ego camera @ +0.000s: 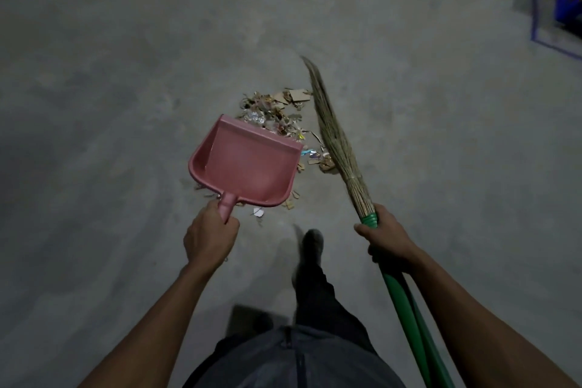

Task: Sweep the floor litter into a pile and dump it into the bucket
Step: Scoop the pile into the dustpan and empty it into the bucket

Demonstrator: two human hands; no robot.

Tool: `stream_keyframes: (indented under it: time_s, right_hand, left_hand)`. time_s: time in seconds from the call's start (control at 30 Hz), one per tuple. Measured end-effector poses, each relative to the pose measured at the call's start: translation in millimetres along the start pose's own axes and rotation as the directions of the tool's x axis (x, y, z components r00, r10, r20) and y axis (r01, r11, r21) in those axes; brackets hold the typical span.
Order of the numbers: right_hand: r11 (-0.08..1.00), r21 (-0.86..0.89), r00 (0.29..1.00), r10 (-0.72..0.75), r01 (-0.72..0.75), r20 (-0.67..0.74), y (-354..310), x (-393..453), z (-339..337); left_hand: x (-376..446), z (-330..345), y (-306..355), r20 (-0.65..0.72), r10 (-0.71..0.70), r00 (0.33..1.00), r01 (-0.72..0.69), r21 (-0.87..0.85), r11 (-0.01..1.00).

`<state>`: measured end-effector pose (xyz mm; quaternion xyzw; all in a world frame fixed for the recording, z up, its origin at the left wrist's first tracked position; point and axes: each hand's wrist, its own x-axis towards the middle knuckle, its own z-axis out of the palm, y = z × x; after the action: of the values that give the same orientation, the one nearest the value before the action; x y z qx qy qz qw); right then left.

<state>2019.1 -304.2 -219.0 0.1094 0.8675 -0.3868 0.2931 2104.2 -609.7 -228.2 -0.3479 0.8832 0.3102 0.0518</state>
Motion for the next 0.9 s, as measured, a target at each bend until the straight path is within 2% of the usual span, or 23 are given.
stream_keyframes:
  time_s: [0.17,0.33,0.53,0.67,0.9]
  right_hand:
    - [0.996,0.044,0.996,0.078,-0.080,0.030,-19.9,91.8,-19.0]
    - [0.981,0.053,0.979,0.183,-0.188,0.086,-43.5,207.4,-40.9]
    - [0.942,0.004,0.938,0.334,-0.336,0.096,-52.9,332.0,-59.5]
    - [0.909,-0.035,0.905,0.417,-0.416,0.087,-30.4,407.5,-48.2]
    - [0.828,0.052,0.829,0.559,-0.559,-0.004,46.4,511.9,-9.8]
  left_hand:
    - [71.6,21.5,41.9,0.041,-0.001,0.999,-0.005,0.147,0.989]
    - [152.3,49.6,94.2,0.091,-0.065,0.994,0.039,0.261,0.964]
    - [248.4,101.7,151.9,0.150,-0.107,0.983,0.052,0.328,0.943]
    - [305.5,161.2,159.0,0.207,-0.126,0.970,0.043,0.364,0.930]
    - [371.6,271.7,129.8,0.259,-0.132,0.957,0.020,0.394,0.919]
